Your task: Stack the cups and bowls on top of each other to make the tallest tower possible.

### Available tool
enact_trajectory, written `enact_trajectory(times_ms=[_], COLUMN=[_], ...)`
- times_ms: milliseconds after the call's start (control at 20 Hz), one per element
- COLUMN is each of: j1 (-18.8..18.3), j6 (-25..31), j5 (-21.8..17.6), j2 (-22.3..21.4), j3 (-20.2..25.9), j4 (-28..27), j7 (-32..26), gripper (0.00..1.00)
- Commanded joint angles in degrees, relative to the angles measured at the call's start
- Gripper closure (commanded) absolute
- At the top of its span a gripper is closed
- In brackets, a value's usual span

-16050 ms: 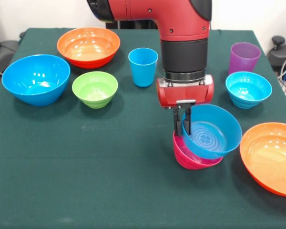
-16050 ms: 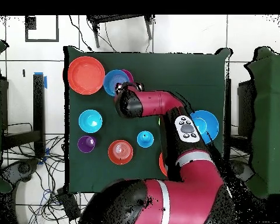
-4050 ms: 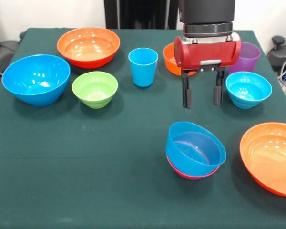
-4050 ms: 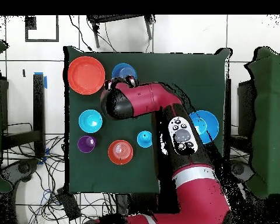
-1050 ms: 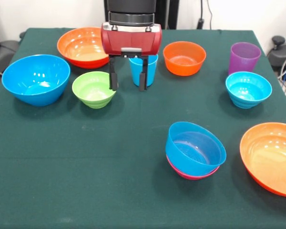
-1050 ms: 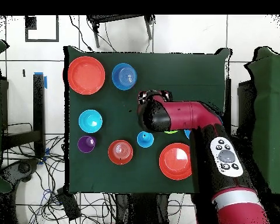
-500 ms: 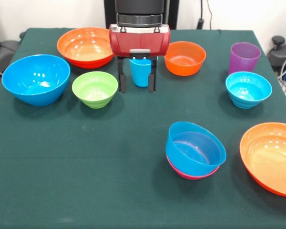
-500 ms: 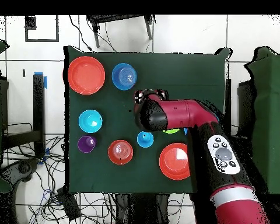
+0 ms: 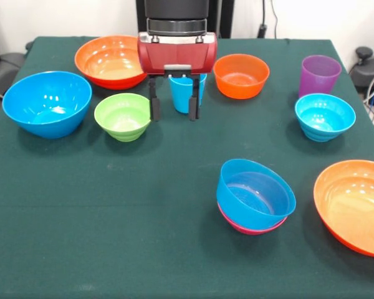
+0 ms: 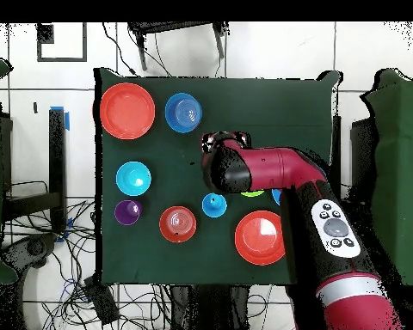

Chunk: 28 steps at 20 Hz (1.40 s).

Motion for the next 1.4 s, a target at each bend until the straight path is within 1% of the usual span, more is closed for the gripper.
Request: enact_trajectory(times_ms=[50, 200, 300, 450, 600, 950, 1150, 1400], j1=[-0.75, -1.22, -1.93, -3.61, -5.05, -5.23, -5.94, -4.85], j6=[4.46, 4.56, 5.18, 7.16, 8.64, 8.2, 6.24, 4.47], j5=[-6.72, -7.34, -7.66, -8.09, -8.5, -11.02, -12.35, -13.99], j2=[2.86, 3.28, 2.79, 1.7, 2.42, 4.35, 6.79, 8.85], j3=[3.3, 3.78, 4.26, 5.37, 6.85, 7.92, 8.58, 8.21], j4=[1.62, 1.17, 1.23, 1.35, 0.38, -0.75, -1.57, -2.99], j7=[-8.68, -8.98, -9.62, -11.73, -13.59, -12.38, -11.49, -9.63], gripper=[0.0, 0.0, 0.0, 0.0, 0.0, 0.0, 0.0, 0.0])
